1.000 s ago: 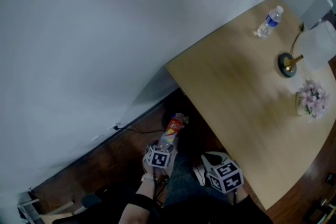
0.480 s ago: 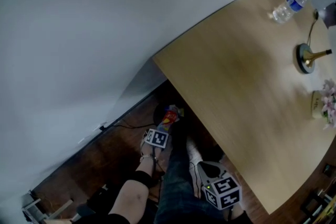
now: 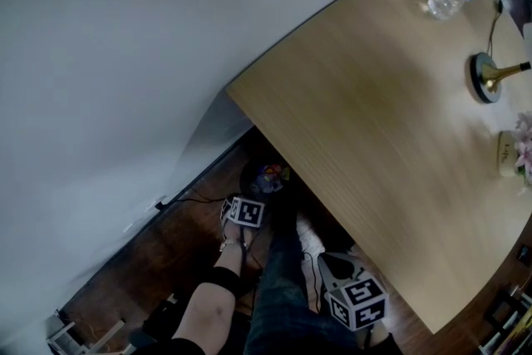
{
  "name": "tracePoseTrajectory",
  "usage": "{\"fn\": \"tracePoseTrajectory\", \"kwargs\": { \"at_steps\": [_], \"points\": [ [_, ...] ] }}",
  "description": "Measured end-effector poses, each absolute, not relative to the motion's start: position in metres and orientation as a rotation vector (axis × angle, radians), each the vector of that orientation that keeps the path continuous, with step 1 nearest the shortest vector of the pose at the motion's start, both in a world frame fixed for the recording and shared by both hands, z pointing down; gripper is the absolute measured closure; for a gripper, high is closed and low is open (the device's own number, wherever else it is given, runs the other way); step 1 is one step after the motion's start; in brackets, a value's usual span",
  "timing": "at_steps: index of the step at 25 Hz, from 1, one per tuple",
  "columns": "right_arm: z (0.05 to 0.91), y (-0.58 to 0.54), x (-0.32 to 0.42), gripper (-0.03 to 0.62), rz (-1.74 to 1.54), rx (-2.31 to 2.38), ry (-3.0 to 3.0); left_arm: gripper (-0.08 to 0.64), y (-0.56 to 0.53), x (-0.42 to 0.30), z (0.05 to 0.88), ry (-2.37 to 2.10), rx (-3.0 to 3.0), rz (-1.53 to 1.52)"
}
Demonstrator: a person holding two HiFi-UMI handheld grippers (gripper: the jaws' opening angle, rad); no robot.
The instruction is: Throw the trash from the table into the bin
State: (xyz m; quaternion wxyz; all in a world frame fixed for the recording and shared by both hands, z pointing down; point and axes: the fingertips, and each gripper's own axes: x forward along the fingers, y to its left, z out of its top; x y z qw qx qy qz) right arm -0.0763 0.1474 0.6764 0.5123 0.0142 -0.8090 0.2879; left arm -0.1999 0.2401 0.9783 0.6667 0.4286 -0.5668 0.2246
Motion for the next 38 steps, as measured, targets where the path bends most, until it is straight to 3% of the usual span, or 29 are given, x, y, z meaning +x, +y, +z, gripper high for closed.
{"fn": "tracePoseTrajectory", "kwargs": {
  "at_steps": [3, 11, 15, 22, 24, 38],
  "points": [
    [0.670, 0.146, -0.079, 0.586, 0.693, 0.030, -1.966, 0.043, 0.255, -0.232, 0.955, -1.395, 0.945, 0.689],
    [0.631, 0.118, -0.081, 0.586, 0.688, 0.086, -2.069, 0.066, 0.206, -0.210, 0.819, -1.495, 1.211, 0.651],
    [0.600, 0.098, -0.061, 0.586, 0.690, 0.165, -2.132, 0.274, 0.174, -0.167, 0.718, -1.445, 1.441, 0.671],
    [0.554, 0.039, 0.031, 0.586, 0.727, 0.445, -2.197, 0.528, 0.080, -0.067, 0.593, -1.348, 1.826, 0.739],
    [0.544, 0.026, 0.062, 0.586, 0.746, 0.540, -2.215, 0.554, 0.054, -0.036, 0.573, -1.303, 1.914, 0.749],
    [0.525, -0.041, 0.276, 0.586, 0.925, 1.221, -2.213, 0.554, -0.055, 0.120, 0.517, -1.143, 2.195, 0.827]
  ]
}}
